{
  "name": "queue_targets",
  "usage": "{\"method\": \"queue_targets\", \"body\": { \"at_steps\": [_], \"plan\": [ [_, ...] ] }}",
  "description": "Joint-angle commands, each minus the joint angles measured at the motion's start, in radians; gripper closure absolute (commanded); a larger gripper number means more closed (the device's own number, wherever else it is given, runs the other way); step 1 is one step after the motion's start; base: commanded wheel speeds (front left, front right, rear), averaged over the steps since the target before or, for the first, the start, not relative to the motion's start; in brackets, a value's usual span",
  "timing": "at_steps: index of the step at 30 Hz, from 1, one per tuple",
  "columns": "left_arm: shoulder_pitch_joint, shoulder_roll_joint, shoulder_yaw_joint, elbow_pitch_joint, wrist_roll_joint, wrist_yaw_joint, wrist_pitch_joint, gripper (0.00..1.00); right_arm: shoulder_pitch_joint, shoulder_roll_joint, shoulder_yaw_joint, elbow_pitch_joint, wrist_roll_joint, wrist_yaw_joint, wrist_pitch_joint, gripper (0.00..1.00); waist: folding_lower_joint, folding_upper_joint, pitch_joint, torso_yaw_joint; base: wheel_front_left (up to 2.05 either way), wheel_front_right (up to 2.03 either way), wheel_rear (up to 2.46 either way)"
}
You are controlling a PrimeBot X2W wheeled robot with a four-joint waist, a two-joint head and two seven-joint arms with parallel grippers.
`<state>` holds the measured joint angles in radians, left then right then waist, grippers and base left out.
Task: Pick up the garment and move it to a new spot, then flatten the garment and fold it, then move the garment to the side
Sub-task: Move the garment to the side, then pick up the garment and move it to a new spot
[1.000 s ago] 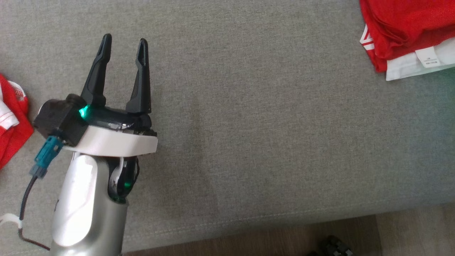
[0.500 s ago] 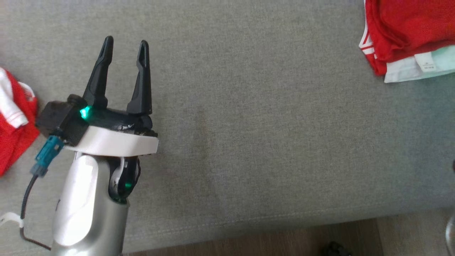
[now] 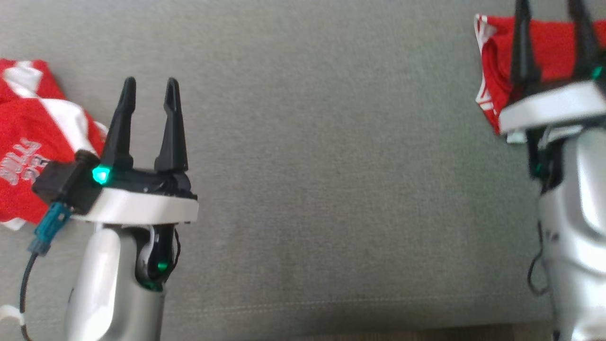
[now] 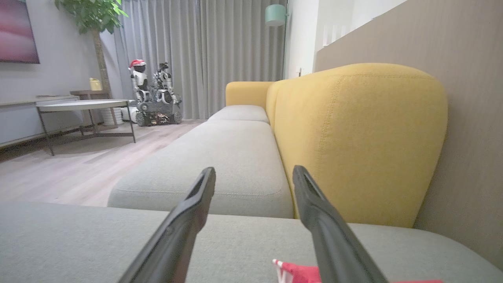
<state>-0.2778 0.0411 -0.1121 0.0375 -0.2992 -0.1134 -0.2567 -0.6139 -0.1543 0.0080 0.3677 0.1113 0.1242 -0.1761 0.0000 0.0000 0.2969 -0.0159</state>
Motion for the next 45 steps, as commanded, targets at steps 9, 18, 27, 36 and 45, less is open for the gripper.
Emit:
{"method": "queue_targets", "body": {
  "at_steps": [9,18,27,36,45],
  "plan": [
    [0.083,0.009,0.025,-0.008,-0.012,0.017,-0.005,0.0,0.208,0.05,0.052,-0.067,0.01,0.007,-0.078,0.0,0.0,0.0,-0.128,0.063,0.0,0.0,0.0],
    [0.164,0.009,0.002,0.004,-0.011,0.032,-0.005,0.0,0.376,0.095,0.029,-0.141,-0.02,0.007,-0.085,0.0,0.0,0.0,-0.184,0.074,0.0,0.0,0.0],
    [0.19,0.009,-0.009,0.014,-0.005,0.034,-0.005,0.0,0.433,0.103,0.026,-0.165,-0.033,0.007,-0.085,0.0,0.0,0.0,-0.199,0.067,0.0,0.0,0.0],
    [0.193,0.009,-0.008,0.002,-0.007,0.034,-0.005,0.0,0.447,0.104,0.031,-0.175,-0.016,0.007,-0.086,0.0,0.0,0.0,-0.197,0.066,0.0,0.0,0.0],
    [0.19,0.009,-0.009,-0.003,-0.007,0.033,-0.005,0.0,0.448,0.104,0.027,-0.169,-0.014,0.007,-0.086,0.0,0.0,0.0,-0.196,0.067,0.0,0.0,0.0]
  ]
}}
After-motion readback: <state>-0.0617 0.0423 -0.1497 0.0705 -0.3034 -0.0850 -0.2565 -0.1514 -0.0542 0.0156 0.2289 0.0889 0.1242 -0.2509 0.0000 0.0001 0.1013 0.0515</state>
